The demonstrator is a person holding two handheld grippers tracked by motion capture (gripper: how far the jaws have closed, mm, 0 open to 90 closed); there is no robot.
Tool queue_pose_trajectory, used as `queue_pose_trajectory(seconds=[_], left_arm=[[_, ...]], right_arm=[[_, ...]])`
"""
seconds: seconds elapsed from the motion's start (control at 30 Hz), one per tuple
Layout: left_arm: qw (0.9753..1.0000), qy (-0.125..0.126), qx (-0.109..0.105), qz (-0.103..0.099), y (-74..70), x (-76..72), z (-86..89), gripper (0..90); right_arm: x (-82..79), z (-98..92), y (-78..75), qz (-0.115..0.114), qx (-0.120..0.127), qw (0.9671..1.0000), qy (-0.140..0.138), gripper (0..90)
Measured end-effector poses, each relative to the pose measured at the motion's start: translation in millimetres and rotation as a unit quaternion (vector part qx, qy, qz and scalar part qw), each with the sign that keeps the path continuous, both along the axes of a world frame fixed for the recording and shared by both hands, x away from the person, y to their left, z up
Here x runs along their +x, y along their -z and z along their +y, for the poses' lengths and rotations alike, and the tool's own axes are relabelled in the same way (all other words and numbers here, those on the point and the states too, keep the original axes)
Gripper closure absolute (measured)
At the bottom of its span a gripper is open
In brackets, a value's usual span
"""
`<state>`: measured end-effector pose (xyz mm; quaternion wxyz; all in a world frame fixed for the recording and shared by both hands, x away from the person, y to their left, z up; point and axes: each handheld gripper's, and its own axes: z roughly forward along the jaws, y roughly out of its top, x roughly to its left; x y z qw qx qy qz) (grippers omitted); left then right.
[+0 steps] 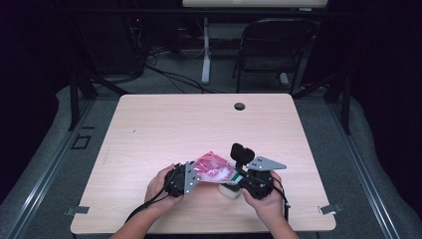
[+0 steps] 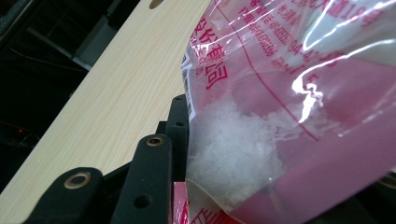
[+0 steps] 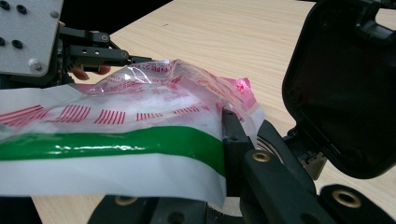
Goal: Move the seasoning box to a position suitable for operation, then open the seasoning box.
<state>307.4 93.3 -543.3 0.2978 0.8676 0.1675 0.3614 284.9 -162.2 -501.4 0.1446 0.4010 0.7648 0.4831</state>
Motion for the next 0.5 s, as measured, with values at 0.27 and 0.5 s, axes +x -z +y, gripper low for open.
queue_pose_trajectory(seconds=[0.27,0.5], left_arm=[[0.9998,0.004,-0.004,0.018,1.7,2.1,0.6,72.2],[0.9993,0.005,-0.017,0.033,2.9,4.1,1.1,72.9]], right_arm=[[0.9,1.2,-0.2,0.000,0.002,1.0000,-0.002,89.6],[1.5,1.3,-1.1,0.001,0.003,1.0000,-0.003,89.6]])
